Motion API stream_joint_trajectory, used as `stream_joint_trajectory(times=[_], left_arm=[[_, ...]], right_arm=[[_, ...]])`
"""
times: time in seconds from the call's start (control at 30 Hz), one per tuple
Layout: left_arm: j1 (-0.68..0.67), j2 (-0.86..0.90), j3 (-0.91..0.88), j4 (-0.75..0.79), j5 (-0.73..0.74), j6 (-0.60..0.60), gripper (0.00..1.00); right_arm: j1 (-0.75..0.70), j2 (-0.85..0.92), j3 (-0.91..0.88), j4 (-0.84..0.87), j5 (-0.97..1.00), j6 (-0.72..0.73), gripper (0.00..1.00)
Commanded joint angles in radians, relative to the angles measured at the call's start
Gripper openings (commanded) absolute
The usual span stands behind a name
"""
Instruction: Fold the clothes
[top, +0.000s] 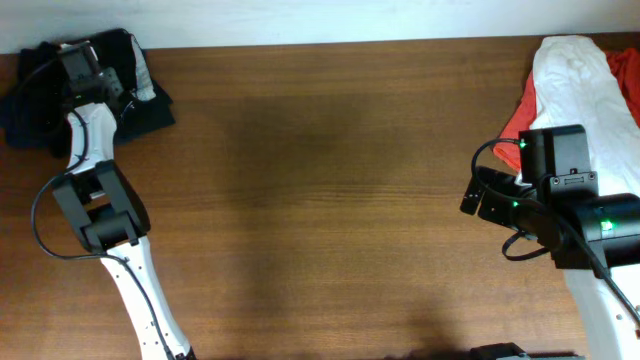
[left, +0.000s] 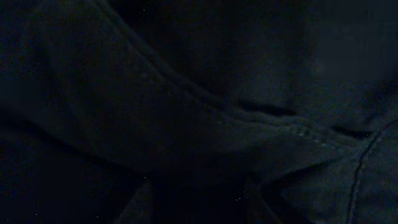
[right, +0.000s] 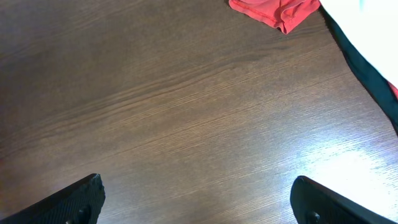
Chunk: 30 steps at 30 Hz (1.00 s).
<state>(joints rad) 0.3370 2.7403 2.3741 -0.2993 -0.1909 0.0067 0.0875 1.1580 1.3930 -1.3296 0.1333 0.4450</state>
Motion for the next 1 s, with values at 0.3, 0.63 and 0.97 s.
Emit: stream_joint_trajectory(times=[0.3,0.63,0.97], left_arm=[[-0.05,-0.446,0.067,-0.501,0.006,-0.039,0.99],[-0.124,-0.729,0.067,-1.018,0.466,-0.042,0.99],[-0.394,-0.986,0.065,-1.312,0.465,0.101,0.99]], right_arm=[[-0.004,0.001,0.0,0.002,0.002,0.009,0.99],[-0.004,0.001,0.0,0.003,0.002,0.009,0.99],[-0.004,0.001,0.0,0.003,0.002,0.009,0.99]])
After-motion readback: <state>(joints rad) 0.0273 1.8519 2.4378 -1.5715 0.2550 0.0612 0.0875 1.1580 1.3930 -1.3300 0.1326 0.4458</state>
